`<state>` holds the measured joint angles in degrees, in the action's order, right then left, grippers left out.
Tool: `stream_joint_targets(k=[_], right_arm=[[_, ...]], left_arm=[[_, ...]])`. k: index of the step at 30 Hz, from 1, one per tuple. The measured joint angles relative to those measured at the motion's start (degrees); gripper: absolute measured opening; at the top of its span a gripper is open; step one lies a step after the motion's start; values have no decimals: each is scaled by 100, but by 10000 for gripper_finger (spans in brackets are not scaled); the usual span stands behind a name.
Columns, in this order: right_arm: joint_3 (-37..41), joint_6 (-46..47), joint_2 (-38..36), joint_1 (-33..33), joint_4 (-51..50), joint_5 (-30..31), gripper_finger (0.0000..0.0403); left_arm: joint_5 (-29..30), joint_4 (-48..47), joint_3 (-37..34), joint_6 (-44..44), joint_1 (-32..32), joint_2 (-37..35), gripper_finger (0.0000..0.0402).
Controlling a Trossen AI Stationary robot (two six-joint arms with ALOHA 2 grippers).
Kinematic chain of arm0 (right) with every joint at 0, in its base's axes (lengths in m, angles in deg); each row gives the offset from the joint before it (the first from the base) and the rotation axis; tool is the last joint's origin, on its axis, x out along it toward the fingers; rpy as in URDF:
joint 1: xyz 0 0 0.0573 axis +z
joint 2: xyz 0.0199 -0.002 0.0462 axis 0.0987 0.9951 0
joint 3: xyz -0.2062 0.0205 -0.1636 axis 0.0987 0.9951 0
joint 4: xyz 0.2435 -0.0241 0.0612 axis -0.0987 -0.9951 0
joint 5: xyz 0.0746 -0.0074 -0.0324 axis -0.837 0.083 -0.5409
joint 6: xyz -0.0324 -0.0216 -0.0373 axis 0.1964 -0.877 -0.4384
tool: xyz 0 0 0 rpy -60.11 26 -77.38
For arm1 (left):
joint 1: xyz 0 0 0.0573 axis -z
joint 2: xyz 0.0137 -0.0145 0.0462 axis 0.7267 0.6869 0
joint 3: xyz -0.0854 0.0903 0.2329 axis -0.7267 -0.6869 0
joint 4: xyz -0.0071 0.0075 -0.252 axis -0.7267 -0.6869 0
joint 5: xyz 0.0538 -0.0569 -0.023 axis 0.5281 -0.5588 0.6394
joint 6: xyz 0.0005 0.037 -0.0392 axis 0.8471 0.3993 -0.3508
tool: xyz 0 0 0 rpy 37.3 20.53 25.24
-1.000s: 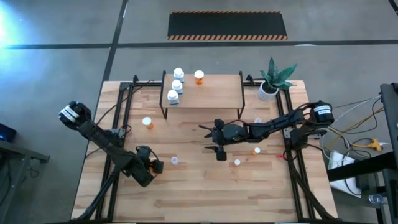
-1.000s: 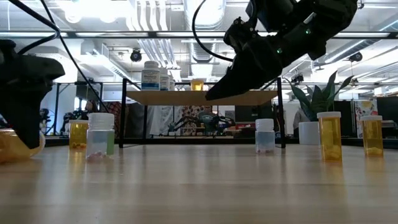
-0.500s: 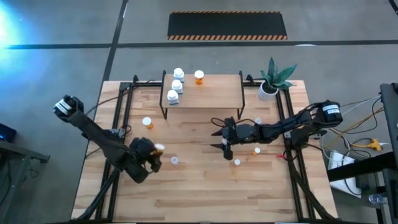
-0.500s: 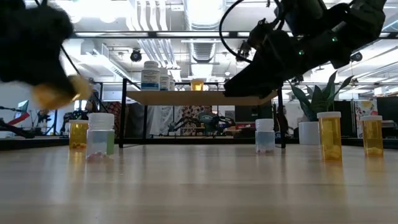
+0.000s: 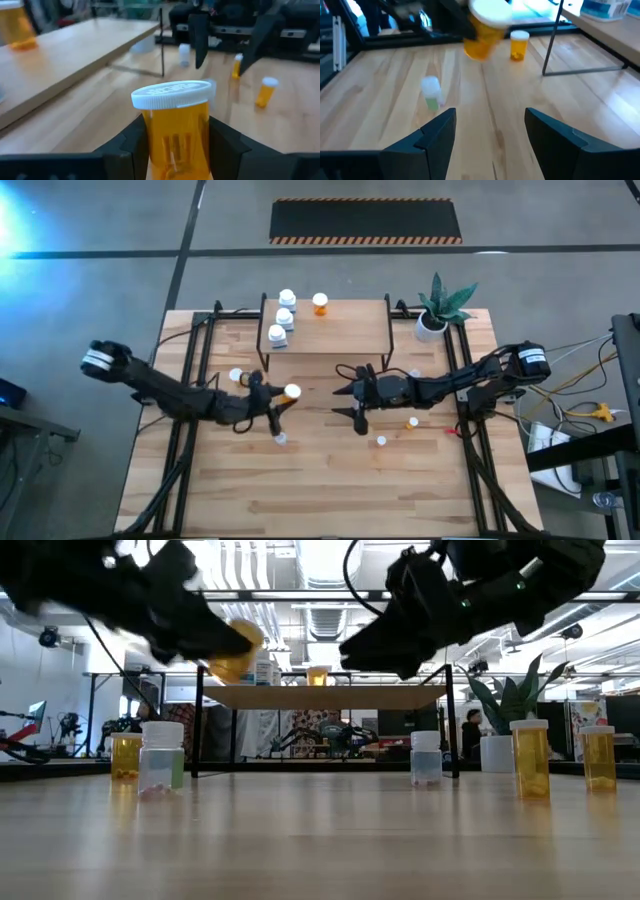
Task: Pick and place medicine bottles onto shelf by color
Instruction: Put the bottom big orange pill bottle on the shelf aligned with the other big orange pill bottles
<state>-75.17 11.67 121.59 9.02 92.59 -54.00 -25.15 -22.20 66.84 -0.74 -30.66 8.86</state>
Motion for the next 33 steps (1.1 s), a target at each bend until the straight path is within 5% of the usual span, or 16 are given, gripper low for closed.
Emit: stream_joint_targets(k=[7, 19, 33], right_arm=[[-113, 253, 7, 15, -3, 0, 226], [-289, 459, 178, 15, -6, 4, 226], [-1337, 477, 1585, -63, -781, -13, 231]], left_arm=[[-499, 2552, -702, 941, -740, 1576, 134], [-944, 3695, -260, 936, -830, 3782, 146], [-1454, 3846, -679, 926, -830, 3605, 303]])
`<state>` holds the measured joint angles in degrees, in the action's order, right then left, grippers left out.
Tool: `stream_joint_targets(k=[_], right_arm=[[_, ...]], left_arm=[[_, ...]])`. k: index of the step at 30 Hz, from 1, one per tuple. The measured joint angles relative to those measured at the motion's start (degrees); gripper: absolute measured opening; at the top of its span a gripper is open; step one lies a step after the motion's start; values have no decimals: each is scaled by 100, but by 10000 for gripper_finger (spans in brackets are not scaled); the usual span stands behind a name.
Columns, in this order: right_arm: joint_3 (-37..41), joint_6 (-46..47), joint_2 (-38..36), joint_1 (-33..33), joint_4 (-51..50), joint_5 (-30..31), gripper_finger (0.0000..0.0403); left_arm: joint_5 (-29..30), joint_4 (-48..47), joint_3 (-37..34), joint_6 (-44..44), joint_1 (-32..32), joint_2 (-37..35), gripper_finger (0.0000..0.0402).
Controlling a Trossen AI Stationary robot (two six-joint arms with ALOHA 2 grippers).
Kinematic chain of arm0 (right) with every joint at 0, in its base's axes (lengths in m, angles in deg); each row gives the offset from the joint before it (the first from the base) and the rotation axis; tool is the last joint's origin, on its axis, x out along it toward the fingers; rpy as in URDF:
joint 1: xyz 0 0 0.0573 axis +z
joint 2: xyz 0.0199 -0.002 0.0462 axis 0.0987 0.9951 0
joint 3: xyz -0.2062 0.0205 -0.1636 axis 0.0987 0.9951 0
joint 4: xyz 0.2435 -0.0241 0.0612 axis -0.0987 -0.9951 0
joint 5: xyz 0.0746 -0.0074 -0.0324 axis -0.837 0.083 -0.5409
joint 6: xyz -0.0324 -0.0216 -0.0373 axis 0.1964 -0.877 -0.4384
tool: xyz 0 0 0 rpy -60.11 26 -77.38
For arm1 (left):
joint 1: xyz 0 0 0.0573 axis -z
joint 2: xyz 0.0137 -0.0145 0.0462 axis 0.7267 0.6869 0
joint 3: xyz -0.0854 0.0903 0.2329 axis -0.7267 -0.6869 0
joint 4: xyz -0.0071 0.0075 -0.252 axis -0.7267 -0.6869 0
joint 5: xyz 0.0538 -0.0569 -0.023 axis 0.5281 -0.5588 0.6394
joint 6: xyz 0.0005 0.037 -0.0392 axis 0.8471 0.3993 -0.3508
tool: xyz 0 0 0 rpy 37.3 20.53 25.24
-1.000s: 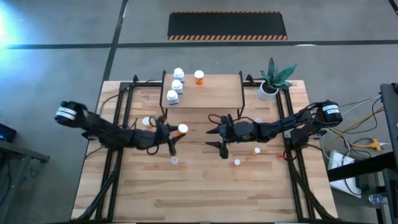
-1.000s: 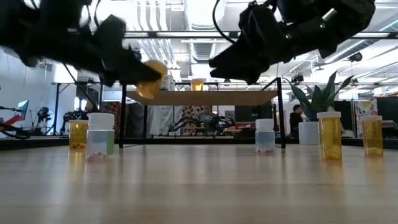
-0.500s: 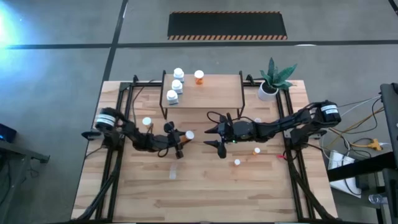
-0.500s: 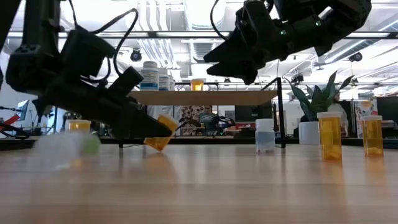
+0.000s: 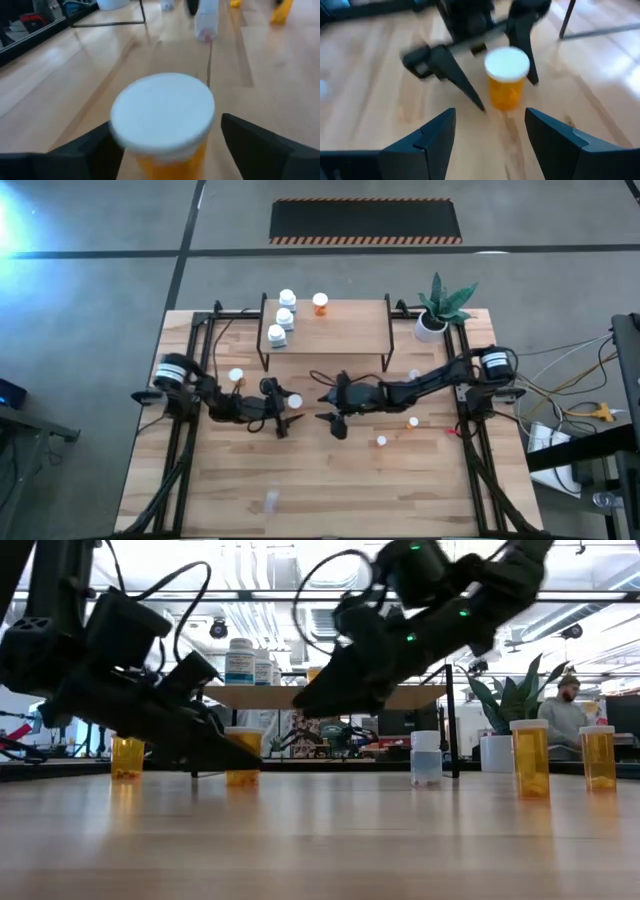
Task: Pick and place medicine bottles onto shelf by color
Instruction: Put the bottom big orange pill bottle on the shelf aligned with the other big orange pill bottles
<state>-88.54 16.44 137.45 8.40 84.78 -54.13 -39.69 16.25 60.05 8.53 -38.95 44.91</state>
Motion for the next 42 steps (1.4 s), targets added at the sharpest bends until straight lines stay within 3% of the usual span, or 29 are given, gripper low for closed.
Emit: stream_joint_targets(k=[5, 10, 13, 18, 22, 26, 33, 38, 42], right_arm=[[-1059, -277, 358, -17, -1532, -3, 271], [-2023, -597, 753, -12, -2681, -34, 324], [-2276, -607, 968, -42, -2805, 8, 343], [-2738, -434, 1377, -165, -2705, 5, 347], [-3110, -416, 1726, -245, -2716, -4, 335], [-3449, -440, 1991, -272, -2782, 0, 306], [-3757, -440, 1992, -266, -3485, 6, 180], [-3746, -330, 1329, -305, -4151, 44, 169], [-3746, -332, 496, -491, -4580, 458, 169]], left_arm=[[-31, -141, -440, -5, 1, -541, 323], [-32, -761, -902, -257, 94, -1568, 326], [-37, -1663, -985, -378, 339, -2358, 327], [-24, -3999, -810, -1124, 713, -3735, 327], [4, -5466, -716, -2042, 847, -4412, 327], [166, -5654, -888, -2515, 931, -4630, 327], [476, -5565, -972, -2713, 940, -4417, 327], [576, -5121, -972, -2712, 942, -4067, 327], [578, -4531, -968, -2707, 949, -3621, 327]])
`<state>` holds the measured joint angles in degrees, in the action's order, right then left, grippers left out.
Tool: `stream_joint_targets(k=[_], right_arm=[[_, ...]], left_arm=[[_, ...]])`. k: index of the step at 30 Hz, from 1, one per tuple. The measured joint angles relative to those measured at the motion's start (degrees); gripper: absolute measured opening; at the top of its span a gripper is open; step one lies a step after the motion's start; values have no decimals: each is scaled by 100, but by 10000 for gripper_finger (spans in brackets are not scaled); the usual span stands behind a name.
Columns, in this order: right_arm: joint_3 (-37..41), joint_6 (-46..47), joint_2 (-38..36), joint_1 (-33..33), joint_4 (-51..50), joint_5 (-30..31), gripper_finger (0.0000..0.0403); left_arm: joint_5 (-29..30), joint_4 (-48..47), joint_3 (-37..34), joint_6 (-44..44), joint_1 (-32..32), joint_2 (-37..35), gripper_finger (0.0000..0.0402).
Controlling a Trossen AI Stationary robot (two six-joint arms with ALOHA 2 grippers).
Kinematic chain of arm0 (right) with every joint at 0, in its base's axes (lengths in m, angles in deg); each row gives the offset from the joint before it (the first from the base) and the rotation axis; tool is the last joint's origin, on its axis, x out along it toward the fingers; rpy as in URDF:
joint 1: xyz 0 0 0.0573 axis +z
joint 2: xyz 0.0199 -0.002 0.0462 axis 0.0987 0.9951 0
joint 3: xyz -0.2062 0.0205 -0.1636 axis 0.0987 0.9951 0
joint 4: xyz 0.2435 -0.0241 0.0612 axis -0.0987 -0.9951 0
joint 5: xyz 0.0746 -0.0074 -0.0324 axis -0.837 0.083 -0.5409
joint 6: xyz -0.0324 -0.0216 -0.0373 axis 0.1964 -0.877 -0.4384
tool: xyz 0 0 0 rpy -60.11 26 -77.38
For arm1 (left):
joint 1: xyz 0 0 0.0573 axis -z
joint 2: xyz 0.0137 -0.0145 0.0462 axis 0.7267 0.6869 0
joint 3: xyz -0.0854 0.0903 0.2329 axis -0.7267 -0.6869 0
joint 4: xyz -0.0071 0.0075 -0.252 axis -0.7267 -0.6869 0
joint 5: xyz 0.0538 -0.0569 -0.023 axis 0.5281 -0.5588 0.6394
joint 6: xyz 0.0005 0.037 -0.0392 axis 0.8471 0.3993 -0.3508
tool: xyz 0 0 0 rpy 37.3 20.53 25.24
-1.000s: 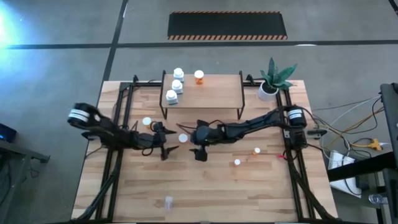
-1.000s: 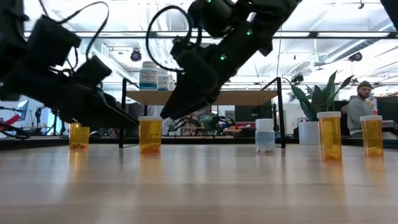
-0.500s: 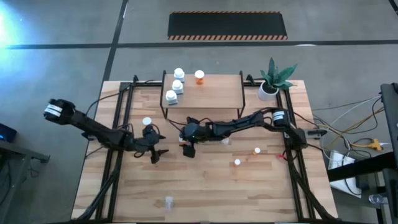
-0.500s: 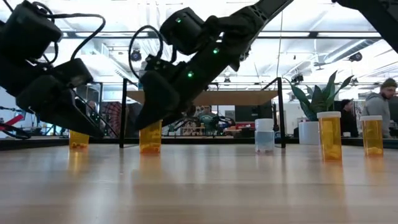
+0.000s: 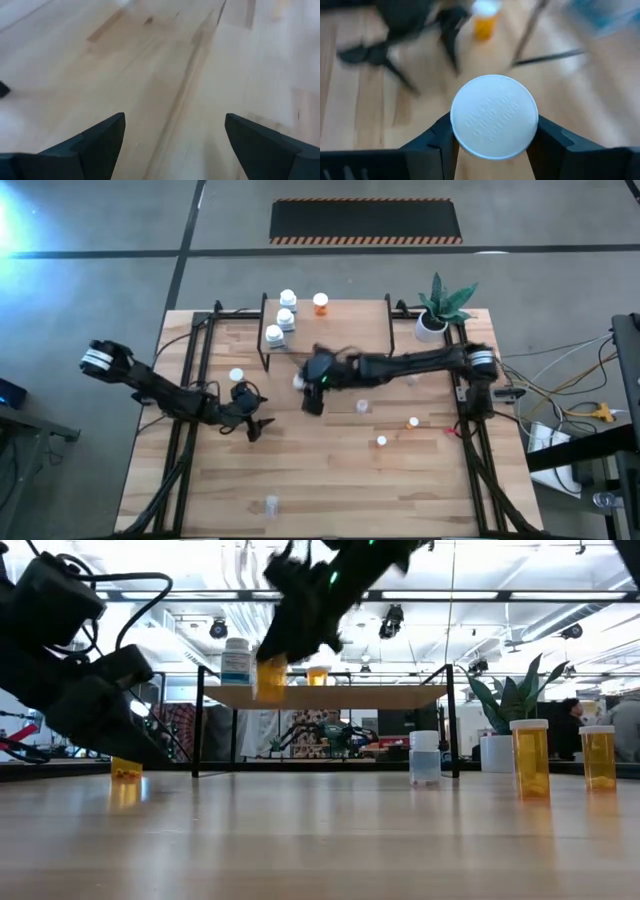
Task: Pick and place medicine bottles onto shelf by color
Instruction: Put the bottom big orange pill bottle on the shelf aligned with the other big orange pill bottles
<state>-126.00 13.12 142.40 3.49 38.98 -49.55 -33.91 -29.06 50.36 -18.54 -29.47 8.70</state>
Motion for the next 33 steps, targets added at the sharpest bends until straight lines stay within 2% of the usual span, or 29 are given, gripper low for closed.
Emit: stream_joint_targets(k=[4, 8, 16, 24, 33], right_arm=[[0, 158, -601, -506, -116, 21, 169], [3, 26, -801, -1029, -277, 27, 169], [11, -215, -583, -1748, -227, -67, 169], [15, -145, -396, -1992, -48, -192, 170], [15, -407, -391, -2041, 45, -152, 262]], left_arm=[[-9, 674, 13, 4, 13, 503, 327], [-9, 1094, 37, 14, 13, 973, 327], [28, 1375, 211, 3, 24, 1565, 327], [-19, 1341, 261, 0, 22, 1557, 327], [-46, 1351, 261, -9, 22, 1556, 327]])
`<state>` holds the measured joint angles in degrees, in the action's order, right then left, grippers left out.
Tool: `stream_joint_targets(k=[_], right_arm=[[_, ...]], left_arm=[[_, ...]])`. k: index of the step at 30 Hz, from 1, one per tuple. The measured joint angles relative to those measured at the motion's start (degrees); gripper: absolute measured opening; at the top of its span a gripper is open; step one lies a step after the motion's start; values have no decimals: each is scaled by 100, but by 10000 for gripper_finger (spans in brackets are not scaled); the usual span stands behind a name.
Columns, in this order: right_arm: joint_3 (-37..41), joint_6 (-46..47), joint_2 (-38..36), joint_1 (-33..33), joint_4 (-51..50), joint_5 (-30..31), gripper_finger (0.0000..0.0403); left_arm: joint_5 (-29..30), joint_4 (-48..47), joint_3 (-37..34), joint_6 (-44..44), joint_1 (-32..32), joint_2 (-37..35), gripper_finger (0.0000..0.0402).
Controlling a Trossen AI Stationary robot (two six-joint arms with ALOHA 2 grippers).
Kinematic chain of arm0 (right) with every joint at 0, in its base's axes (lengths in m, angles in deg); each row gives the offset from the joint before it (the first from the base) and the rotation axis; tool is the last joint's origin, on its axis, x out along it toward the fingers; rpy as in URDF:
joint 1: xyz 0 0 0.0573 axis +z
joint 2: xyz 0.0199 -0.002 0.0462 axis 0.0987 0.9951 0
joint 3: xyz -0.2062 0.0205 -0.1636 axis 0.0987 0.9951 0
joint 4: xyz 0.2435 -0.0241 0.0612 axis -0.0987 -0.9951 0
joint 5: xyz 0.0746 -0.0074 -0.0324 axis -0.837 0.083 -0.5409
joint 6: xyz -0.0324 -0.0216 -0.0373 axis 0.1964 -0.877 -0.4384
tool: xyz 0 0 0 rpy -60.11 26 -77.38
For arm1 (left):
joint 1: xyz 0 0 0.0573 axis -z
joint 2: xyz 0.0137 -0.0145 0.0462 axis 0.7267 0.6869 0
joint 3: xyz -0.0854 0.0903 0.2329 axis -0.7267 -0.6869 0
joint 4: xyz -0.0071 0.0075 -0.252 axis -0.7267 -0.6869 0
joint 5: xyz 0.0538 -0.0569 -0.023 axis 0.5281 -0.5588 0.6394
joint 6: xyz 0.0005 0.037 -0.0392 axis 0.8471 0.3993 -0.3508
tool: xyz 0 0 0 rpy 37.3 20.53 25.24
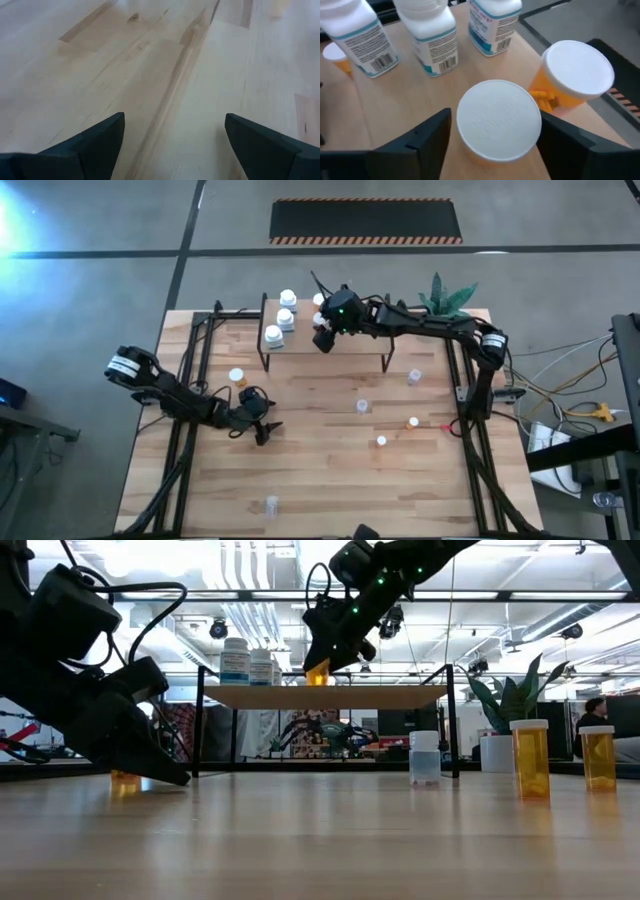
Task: Pick and place medicine bottles onto shelf by color
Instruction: Put the bottom big orange pill bottle on the shelf aligned with the other big orange pill bottles, then put the big orange pill bottle on the shelf aligned with the other big orange pill bottles
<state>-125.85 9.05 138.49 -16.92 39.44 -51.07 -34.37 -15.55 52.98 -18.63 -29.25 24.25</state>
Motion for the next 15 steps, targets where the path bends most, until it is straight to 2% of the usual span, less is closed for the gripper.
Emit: stream_joint_targets(k=[4, 8, 15], right_arm=[[0, -206, 0, -9, 13, 2, 300], [0, -355, -42, -12, 98, 0, 328], [0, -481, -389, 141, 127, 6, 332]], left_arm=[[0, 0, 0, -12, 0, -2, 327], [44, 19, 0, -396, -44, -7, 327], [-133, -33, -2, -769, -91, -124, 327]])
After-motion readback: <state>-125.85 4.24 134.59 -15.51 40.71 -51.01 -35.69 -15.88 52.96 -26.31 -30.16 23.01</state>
